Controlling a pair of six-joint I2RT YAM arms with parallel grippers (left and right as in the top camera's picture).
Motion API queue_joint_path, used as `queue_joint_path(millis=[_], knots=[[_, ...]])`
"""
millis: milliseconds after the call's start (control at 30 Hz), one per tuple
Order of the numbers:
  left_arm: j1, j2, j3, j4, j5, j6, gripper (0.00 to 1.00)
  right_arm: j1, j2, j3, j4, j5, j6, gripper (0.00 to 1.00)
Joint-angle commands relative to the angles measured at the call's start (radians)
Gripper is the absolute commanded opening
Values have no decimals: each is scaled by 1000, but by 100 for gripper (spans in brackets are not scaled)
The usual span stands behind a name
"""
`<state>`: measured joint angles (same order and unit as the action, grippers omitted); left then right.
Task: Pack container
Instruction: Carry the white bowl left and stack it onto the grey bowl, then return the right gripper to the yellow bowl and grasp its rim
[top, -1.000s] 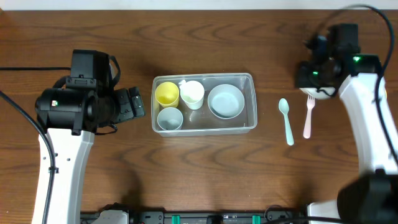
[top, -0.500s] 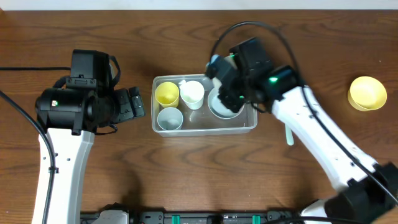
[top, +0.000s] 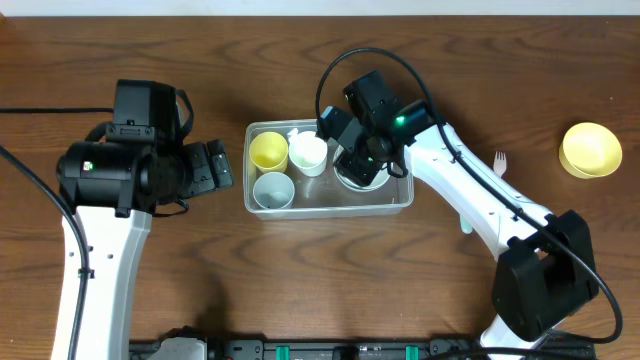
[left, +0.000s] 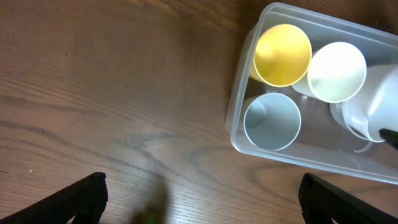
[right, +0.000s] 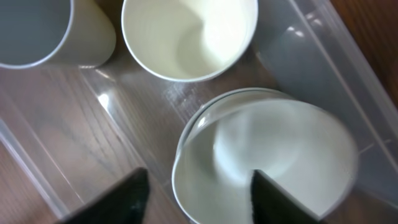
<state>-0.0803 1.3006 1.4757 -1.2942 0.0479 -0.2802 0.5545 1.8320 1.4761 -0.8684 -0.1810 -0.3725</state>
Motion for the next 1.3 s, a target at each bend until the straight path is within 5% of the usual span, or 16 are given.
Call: queue_joint_path(millis=[0,500,700,933,1267], knots=[[3,-1,-2,-3,-11,16,98,-6,1,-1,6,2,-6,64],[3,-1,-2,-7,-11,16,98,-45,1,-1,-3,7,23,55],[3,-1,-2,-7,-11,17,98,-106,-60,25,13,221,275,54],[3,-1,-2,-8,-11,17,98,-361,-231,93,-5,311,466,76],[3,-1,-2,-8,-11,17,98,-767,-195,51,-51,309,502,86]])
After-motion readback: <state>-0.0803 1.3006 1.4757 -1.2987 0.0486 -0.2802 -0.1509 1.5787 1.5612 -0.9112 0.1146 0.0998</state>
